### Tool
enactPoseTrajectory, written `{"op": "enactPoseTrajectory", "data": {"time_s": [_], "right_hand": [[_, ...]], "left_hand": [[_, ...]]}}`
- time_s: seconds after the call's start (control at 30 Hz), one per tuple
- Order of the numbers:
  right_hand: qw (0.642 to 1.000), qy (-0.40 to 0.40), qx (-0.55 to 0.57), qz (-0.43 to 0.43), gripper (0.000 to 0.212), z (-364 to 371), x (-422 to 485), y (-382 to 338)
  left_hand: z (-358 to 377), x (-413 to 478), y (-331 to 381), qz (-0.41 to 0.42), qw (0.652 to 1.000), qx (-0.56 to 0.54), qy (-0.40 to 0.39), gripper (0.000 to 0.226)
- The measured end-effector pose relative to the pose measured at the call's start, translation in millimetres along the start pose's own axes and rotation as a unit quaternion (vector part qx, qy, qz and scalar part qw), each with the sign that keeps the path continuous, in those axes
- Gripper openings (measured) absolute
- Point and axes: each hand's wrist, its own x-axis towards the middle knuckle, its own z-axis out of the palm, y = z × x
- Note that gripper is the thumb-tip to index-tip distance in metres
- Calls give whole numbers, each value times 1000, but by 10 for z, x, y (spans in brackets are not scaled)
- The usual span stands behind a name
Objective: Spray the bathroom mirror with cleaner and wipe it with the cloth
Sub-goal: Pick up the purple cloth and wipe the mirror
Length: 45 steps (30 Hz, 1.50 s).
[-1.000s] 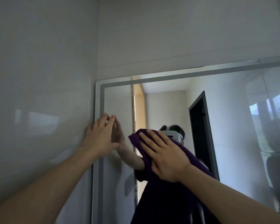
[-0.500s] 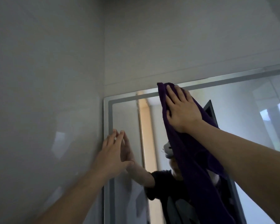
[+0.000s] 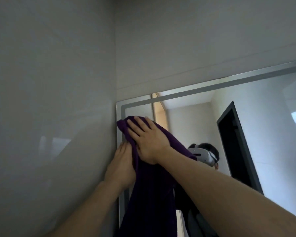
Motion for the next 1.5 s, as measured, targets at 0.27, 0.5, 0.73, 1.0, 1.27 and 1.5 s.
{"op": "enactPoseTrajectory", "data": {"time_s": [0.27,0.5,0.73,1.0,1.27,1.5], "right_hand": [[1000,-16,-13,-4,75,-59,-556,489],[995,9,-31,97,71,-276,-189,938],[993,25,-8,116,73,-242,406,486],[995,23,56,79,83,-95,714,-281],[997,-6,53,59,87,352,-137,-1110],[996,-17,92,-5,78,511,-1088,-1119]], "left_hand": [[28,40,-18,-73,997,5,-31,130],[-195,85,152,-106,989,5,-106,124],[-504,-132,173,-39,997,67,-31,65],[-668,-465,81,-43,998,28,21,65],[-624,-569,173,-60,997,31,-27,72],[-552,-453,211,-37,993,62,-89,71]]}}
